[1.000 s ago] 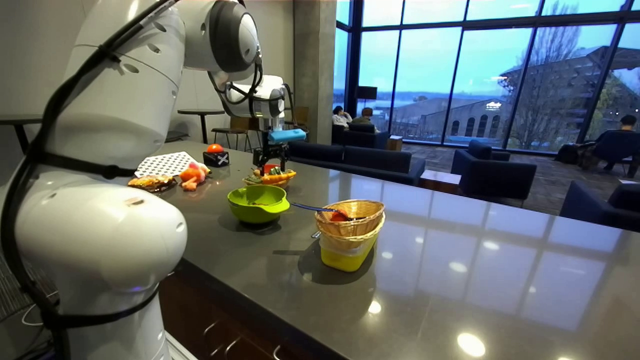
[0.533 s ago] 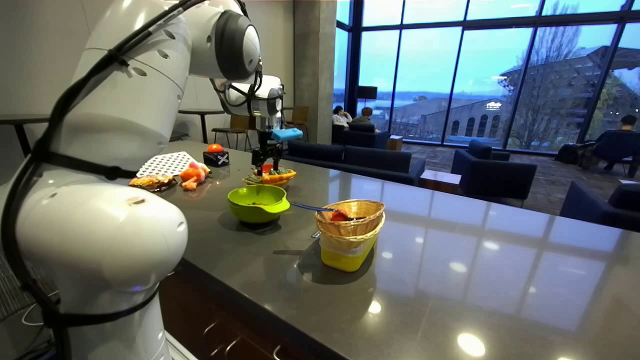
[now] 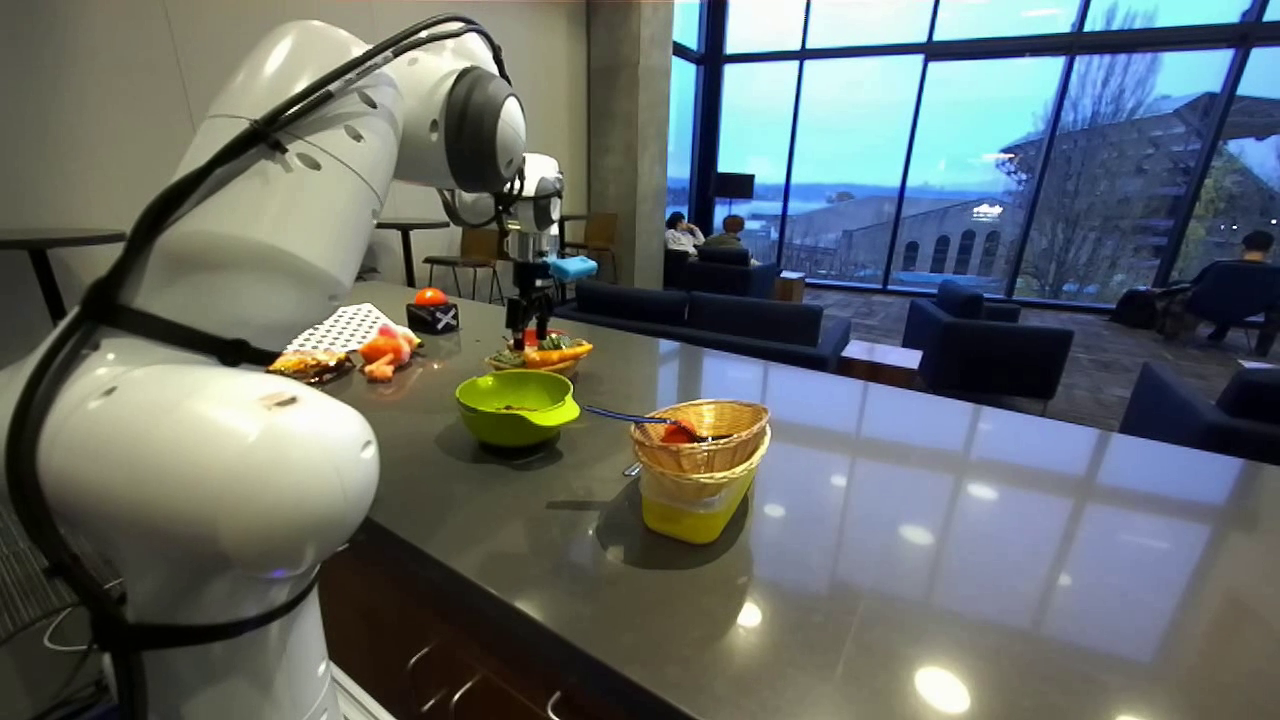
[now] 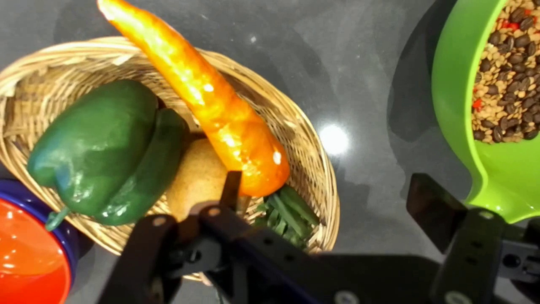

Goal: Move the carrot to the basket on the right

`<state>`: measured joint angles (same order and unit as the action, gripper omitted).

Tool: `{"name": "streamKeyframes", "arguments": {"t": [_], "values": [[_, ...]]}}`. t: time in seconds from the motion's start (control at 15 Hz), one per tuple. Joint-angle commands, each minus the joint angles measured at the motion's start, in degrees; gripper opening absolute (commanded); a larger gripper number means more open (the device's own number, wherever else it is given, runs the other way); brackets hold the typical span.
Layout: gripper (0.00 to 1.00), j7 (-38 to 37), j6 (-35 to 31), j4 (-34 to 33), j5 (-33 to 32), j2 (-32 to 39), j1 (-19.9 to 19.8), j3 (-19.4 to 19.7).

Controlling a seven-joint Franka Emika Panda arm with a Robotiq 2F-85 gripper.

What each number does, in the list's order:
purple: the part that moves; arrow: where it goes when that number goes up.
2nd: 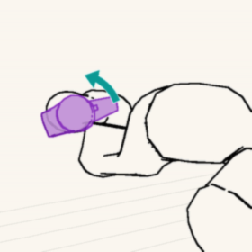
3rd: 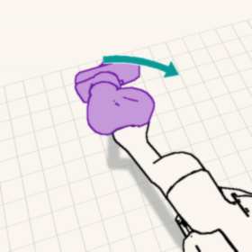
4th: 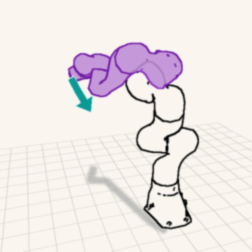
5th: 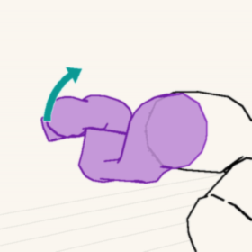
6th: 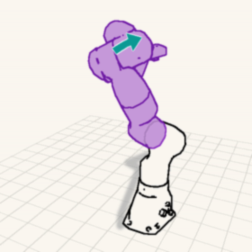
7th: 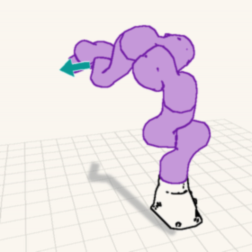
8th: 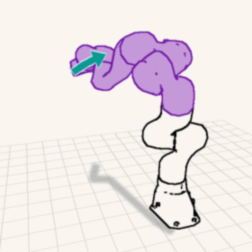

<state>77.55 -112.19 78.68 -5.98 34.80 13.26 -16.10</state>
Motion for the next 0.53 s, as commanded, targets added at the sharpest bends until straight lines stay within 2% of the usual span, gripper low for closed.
{"name": "streamKeyframes", "arguments": {"t": [0.0,0.47], "values": [[1.00,4.5,2.9,-6.5,-0.7,4.0,0.6,0.4],[1.00,8.8,4.8,-12.6,-0.3,9.2,0.8,1.1]]}}
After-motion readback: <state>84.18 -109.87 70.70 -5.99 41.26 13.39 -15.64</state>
